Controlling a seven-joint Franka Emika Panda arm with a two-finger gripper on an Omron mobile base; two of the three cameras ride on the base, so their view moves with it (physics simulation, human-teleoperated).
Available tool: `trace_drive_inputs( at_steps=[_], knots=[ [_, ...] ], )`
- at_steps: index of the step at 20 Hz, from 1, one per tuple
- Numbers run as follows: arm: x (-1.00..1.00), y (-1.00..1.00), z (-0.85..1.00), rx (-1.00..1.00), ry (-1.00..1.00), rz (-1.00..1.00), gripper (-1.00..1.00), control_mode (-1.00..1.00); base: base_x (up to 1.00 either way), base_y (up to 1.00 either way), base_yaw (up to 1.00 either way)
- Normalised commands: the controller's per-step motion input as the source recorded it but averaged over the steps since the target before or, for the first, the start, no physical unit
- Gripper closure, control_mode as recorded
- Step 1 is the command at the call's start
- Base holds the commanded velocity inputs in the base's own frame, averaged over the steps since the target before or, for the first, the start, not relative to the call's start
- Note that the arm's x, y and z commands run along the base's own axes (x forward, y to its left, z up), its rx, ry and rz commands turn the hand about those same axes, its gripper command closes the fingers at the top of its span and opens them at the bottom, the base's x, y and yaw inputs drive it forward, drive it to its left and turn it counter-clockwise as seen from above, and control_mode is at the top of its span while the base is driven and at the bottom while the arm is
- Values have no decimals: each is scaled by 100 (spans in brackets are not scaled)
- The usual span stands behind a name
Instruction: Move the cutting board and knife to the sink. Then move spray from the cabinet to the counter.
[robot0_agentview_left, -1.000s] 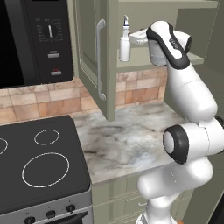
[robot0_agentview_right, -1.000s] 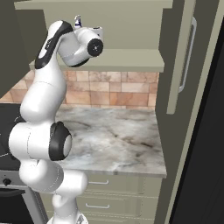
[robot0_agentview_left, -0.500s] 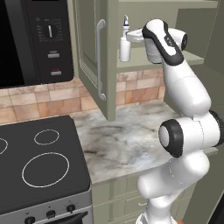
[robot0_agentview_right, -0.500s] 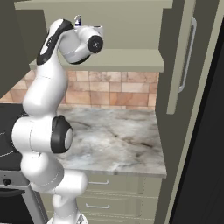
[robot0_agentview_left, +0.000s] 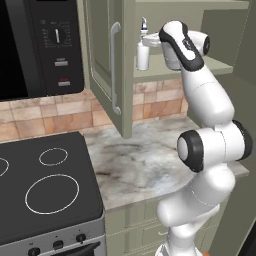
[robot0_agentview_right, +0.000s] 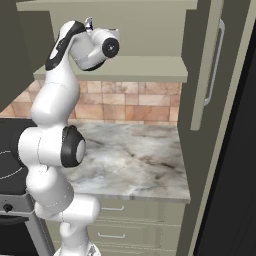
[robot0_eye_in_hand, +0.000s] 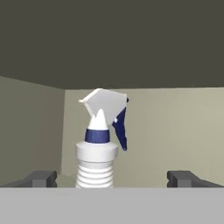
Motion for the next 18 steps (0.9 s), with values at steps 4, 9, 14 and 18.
trace_drive_inputs(
  at_steps=[4,9,14,18],
  knots=[
    [18,5,0,0,4,0,-100,-100,0,0,0],
    [20,9,0,0,6,0,-100,-100,0,0,0],
    [17,3,0,0,6,0,-100,-100,0,0,0],
    [17,4,0,0,4,0,-100,-100,0,0,0]
  ],
)
